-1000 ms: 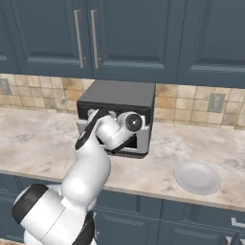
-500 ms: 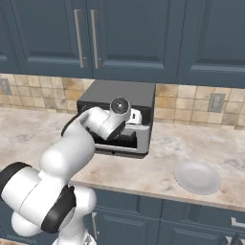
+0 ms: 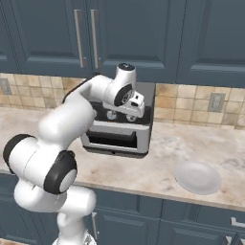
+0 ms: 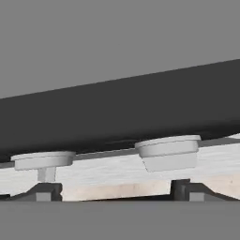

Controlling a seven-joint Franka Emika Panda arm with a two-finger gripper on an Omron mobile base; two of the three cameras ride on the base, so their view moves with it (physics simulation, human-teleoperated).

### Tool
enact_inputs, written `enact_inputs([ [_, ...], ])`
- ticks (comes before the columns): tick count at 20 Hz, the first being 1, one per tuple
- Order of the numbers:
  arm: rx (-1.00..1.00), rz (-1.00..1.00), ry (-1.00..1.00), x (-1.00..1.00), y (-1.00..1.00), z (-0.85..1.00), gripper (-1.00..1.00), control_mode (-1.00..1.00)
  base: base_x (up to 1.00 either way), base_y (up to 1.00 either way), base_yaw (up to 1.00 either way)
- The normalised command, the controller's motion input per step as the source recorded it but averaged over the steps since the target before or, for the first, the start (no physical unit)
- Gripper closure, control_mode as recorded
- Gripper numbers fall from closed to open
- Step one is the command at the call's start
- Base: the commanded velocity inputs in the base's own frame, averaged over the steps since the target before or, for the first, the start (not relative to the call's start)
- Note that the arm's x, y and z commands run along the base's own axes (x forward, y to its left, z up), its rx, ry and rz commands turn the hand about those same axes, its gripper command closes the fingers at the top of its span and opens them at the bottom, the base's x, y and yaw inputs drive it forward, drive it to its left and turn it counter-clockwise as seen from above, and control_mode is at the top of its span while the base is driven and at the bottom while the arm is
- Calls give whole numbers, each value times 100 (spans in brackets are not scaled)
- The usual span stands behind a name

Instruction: Pull the toaster oven rack outwards. Pick up the baguette from the plate and place it on the toaster oven rack. Close the toaster oven door fully and set the temperature to the lowest setting.

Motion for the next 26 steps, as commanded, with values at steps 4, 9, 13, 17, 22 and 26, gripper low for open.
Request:
enact_inputs([
  [4,1,-20,-3,-43,-38,47,-100,-100,0,0,0],
  [9,11,-22,-26,-96,-41,9,-100,-100,0,0,0],
  [13,7,-23,-29,-100,-8,-18,-100,-100,0,0,0],
  [17,0,-22,-6,-66,0,-7,-100,-100,0,0,0],
  [22,-12,-16,0,-56,17,0,-100,-100,0,0,0],
  [26,-18,-12,2,-66,44,-6,-100,-100,0,0,0],
])
